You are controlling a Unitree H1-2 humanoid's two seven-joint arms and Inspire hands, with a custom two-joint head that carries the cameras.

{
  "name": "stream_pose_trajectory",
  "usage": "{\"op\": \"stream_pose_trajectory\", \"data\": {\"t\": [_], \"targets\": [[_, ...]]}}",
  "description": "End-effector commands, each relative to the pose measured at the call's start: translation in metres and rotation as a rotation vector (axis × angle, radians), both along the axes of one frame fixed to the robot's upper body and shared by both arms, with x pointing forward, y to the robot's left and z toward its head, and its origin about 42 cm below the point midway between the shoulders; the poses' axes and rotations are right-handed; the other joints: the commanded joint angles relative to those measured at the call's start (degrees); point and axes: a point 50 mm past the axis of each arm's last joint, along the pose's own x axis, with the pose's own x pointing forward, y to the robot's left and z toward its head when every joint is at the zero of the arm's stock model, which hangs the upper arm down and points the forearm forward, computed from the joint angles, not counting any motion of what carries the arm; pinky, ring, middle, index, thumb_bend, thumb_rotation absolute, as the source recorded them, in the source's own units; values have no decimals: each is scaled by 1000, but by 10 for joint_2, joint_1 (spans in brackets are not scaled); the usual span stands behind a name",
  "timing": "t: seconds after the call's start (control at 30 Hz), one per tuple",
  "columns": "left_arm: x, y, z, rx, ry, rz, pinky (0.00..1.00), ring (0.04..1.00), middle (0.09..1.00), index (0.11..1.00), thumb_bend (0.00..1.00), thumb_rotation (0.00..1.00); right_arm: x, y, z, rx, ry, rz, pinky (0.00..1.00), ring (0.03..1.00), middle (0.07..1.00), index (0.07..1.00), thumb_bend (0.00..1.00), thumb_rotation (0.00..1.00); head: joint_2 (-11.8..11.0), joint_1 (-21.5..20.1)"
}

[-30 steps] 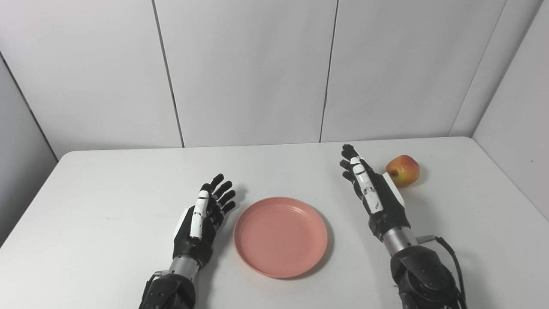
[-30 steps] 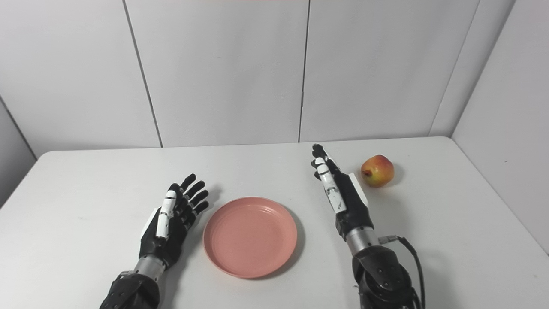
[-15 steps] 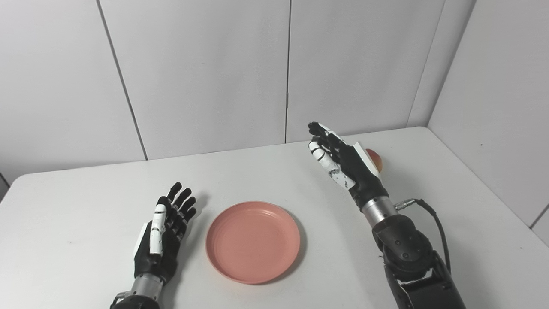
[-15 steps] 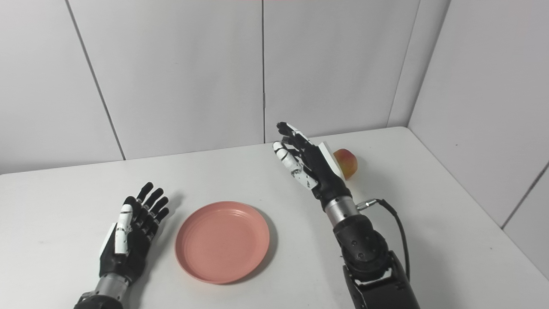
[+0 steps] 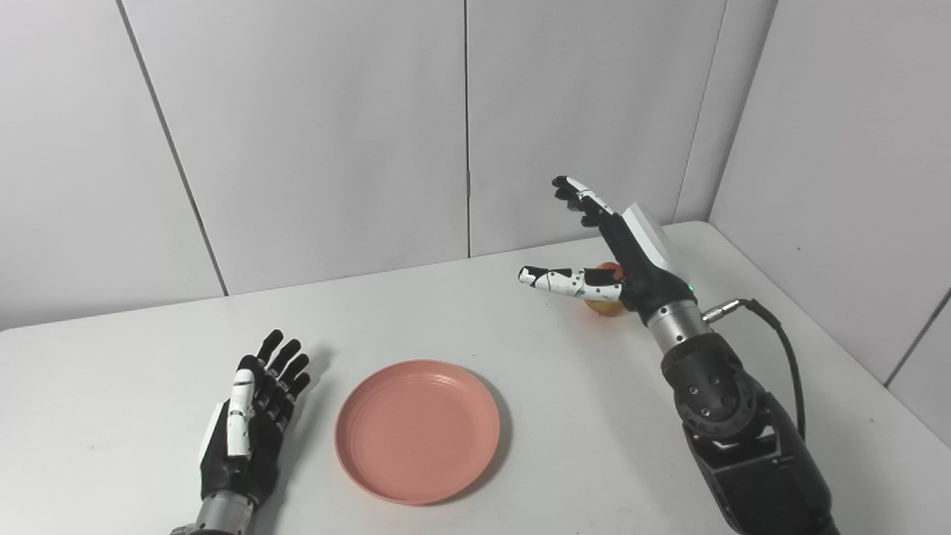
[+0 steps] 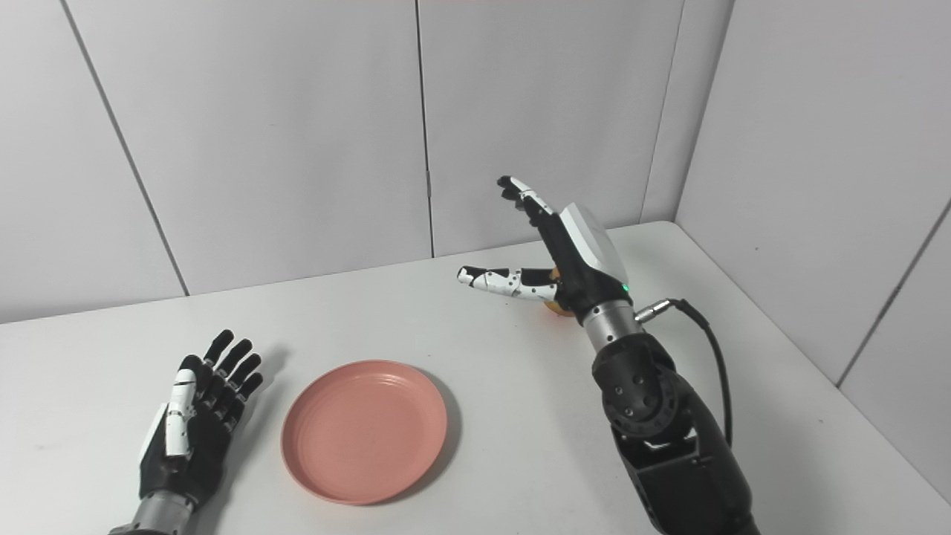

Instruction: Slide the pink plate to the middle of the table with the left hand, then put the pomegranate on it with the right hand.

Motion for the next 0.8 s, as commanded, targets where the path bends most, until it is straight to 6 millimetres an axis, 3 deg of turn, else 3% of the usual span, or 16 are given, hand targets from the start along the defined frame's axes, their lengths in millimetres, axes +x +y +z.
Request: {"op": "stream_pose_trajectory", "data": {"t": [0.0,0.27,0.53,0.77], "targets": [[-11,10,-24,9,103,3,960,934,935,925,347,1000,2,-7,29,-55,-99,-15,812,880,902,912,848,439,0,1],[-11,11,-24,10,105,7,955,931,932,923,340,1000,9,-36,22,-186,-54,-84,789,900,949,955,952,448,0,-4],[-11,13,-24,11,109,8,955,932,933,924,341,1000,19,-52,17,-283,15,-158,734,887,973,981,963,461,0,-8],[-12,14,-22,6,111,3,955,930,932,923,344,1000,30,-63,5,-345,67,-187,749,892,967,978,983,497,4,-7]]}}
